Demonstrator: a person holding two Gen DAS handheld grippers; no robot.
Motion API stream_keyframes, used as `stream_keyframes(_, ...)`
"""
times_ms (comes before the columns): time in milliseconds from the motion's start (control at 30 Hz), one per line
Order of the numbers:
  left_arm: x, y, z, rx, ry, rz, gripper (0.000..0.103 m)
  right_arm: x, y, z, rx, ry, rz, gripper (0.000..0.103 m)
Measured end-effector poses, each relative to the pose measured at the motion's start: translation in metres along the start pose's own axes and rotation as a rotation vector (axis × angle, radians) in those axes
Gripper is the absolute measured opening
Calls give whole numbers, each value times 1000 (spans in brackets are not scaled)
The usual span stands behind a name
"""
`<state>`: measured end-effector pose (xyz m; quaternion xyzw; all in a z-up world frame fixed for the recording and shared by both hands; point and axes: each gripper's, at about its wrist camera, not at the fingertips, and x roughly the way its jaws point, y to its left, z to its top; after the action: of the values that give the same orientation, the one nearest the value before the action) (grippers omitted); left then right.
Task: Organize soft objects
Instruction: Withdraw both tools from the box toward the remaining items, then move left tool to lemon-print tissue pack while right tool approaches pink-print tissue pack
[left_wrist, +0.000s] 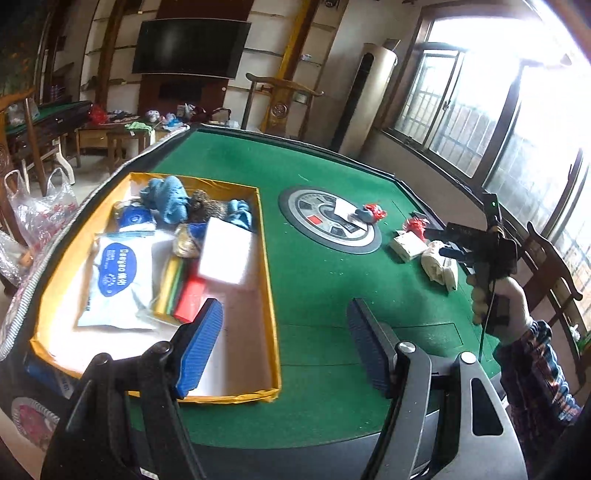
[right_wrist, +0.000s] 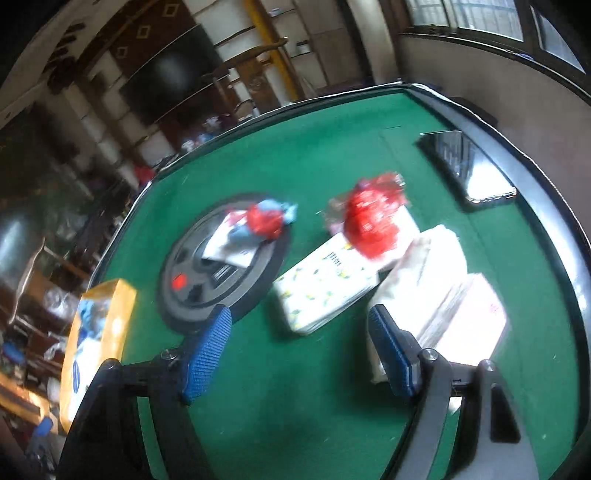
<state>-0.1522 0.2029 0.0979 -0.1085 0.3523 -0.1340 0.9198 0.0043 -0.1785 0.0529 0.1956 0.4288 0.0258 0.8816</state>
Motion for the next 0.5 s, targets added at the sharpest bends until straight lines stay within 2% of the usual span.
stream_keyframes(167,4,-18,-2,5,32,-6,69,35,-16,38,14,42,21,72)
stream_keyframes(233,5,-23,-2,13,36,8,69,54,-12,42,9,81,17,72)
stream_keyframes(300,4,-25,-3,16,39,18,69,65,-7,38,-23,138,60,72)
stream_keyframes(400,5,-27,-3,21,41,20,69,65,21,11,-123,208,212,72)
stream_keyframes(500,12,-31,-2,27,61,11,69,53,58,-28,-284,303,370,72)
